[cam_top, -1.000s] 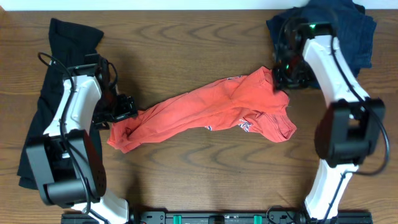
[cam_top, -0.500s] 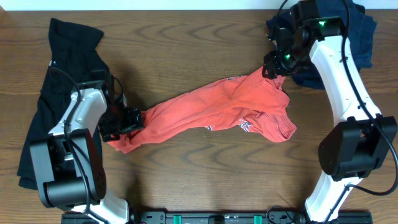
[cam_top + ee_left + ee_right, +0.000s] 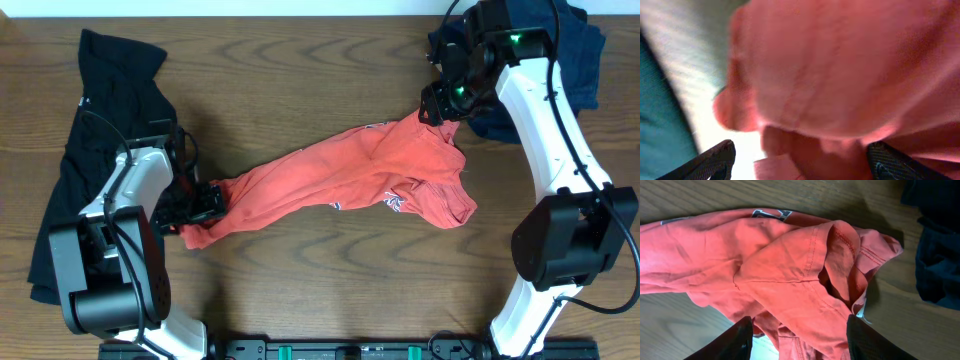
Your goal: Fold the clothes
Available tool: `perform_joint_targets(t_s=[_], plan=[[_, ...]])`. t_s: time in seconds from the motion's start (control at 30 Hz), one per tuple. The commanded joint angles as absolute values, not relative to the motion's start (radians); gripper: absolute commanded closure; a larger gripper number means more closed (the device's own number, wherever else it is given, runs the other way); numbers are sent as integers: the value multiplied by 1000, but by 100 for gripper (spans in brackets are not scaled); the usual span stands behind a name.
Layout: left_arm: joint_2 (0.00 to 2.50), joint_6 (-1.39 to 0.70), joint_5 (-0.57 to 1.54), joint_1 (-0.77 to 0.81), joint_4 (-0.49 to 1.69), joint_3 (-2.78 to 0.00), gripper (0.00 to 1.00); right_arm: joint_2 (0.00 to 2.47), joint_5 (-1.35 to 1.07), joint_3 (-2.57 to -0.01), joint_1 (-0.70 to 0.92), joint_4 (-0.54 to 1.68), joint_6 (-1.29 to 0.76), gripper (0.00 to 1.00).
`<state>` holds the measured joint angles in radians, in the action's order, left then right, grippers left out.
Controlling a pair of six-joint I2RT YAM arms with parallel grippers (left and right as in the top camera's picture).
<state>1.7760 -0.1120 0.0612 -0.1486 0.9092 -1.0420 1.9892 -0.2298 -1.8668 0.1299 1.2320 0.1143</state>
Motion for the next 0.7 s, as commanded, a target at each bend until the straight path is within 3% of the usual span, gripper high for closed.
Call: perform_joint_targets(t_s=[0.0, 0.3, 0.67], plan=[[1763, -145, -65, -154, 922, -1047, 15, 1995, -244, -1854, 139, 1230, 128, 42], [1771, -190, -27, -151, 816, -1042, 15, 1995, -244, -1848, 139, 1234, 128, 42], [1779, -189, 144, -151, 812, -1017, 26, 1995, -243, -1848, 139, 1242, 128, 42]])
